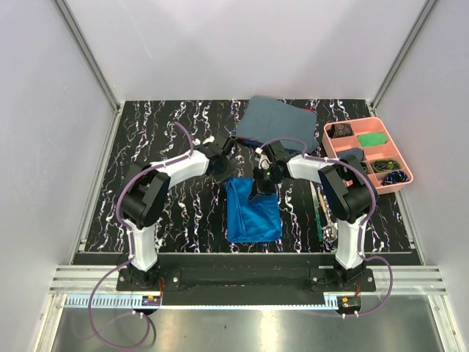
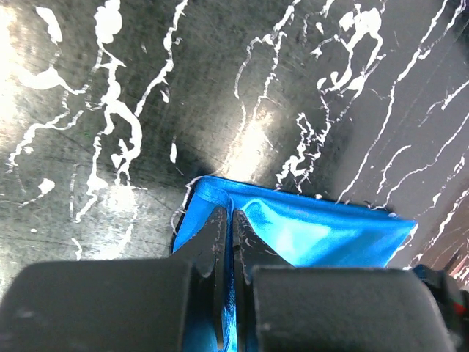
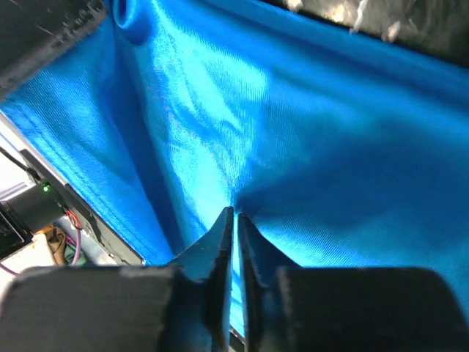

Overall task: Fold the napkin into a case and place the utensils inside
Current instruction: Fold the lower triangle-folded napkin at the center of the board.

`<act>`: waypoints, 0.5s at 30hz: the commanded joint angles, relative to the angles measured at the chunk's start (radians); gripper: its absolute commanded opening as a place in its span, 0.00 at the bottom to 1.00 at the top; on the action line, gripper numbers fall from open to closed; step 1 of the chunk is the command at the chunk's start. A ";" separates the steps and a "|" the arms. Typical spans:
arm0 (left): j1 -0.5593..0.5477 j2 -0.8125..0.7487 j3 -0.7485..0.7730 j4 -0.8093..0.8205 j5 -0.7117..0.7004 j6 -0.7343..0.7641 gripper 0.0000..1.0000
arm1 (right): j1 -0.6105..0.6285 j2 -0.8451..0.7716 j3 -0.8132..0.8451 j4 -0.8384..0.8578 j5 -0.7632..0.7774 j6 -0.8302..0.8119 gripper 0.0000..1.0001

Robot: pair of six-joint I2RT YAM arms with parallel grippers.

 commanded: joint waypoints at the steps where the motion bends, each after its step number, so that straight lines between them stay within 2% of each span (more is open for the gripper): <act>1: -0.018 0.023 0.052 0.030 0.013 -0.018 0.00 | -0.007 0.022 -0.021 0.018 0.039 -0.039 0.06; 5: -0.038 0.028 0.070 0.030 0.007 -0.021 0.00 | -0.007 0.048 -0.035 0.044 0.036 -0.043 0.03; 15: -0.085 0.051 0.100 0.016 -0.023 -0.062 0.00 | -0.006 0.049 -0.036 0.042 0.034 -0.046 0.02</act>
